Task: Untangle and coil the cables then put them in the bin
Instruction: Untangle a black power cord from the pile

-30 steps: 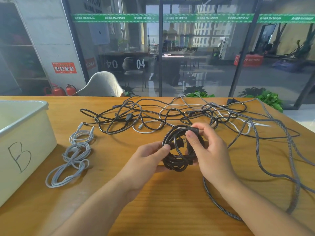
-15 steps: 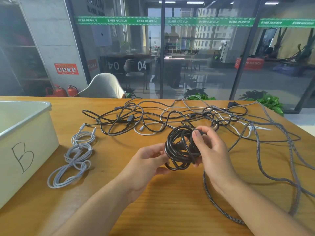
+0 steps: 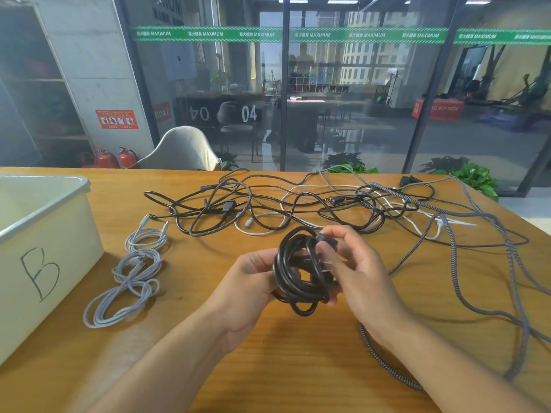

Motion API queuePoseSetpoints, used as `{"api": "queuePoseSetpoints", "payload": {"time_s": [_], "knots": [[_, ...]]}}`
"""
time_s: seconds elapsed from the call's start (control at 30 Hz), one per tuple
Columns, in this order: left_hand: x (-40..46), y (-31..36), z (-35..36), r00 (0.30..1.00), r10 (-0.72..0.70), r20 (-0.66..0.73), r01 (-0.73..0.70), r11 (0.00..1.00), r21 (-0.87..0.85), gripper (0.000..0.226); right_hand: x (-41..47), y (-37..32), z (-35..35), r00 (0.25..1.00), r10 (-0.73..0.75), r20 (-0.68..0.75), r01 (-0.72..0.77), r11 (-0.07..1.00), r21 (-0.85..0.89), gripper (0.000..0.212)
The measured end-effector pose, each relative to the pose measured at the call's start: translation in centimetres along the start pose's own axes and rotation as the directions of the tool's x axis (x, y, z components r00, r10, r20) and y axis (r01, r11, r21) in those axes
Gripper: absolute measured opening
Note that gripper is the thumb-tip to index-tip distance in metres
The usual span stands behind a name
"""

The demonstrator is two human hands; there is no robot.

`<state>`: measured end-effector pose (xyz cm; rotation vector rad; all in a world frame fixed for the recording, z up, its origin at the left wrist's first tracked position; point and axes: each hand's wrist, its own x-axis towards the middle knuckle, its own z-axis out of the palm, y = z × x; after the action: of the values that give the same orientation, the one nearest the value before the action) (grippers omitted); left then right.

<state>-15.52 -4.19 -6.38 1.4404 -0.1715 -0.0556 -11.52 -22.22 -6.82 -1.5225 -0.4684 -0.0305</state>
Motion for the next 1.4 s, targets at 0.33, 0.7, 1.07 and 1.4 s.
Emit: {"api": "queuePoseSetpoints", "payload": {"time_s": [0.33,0.7,1.07,1.4], "knots": [[0.1,0.5,-1.2,0.98,-0.027,-0.197,0.074,0.97,0.233,0.031,0.0,0.3,0.0,0.999,-0.032,-0.02,0.032,0.999,-0.016,0.014],[-0.4,1.6,-0.2,0.984,-0.114,-0.134,0.134,0.98,0.147,0.046,0.1,0.1,-1.0,0.98,-0.111,-0.168,0.066,0.966,-0.251,0.014],[-0.4,0.2,0.3,0.99,0.025,-0.141,0.0,0.985,0.174,0.057,-0.5,0.4,0.0,0.985,-0.141,-0.099,0.099,0.933,-0.347,0.015],[-0.3,0.7,0.1,0.985,0.1,-0.143,-0.059,0.961,0.269,0.051,-0.2,0.7,-0.1,0.992,-0.116,-0.051,0.099,0.96,-0.261,0.023]]}}
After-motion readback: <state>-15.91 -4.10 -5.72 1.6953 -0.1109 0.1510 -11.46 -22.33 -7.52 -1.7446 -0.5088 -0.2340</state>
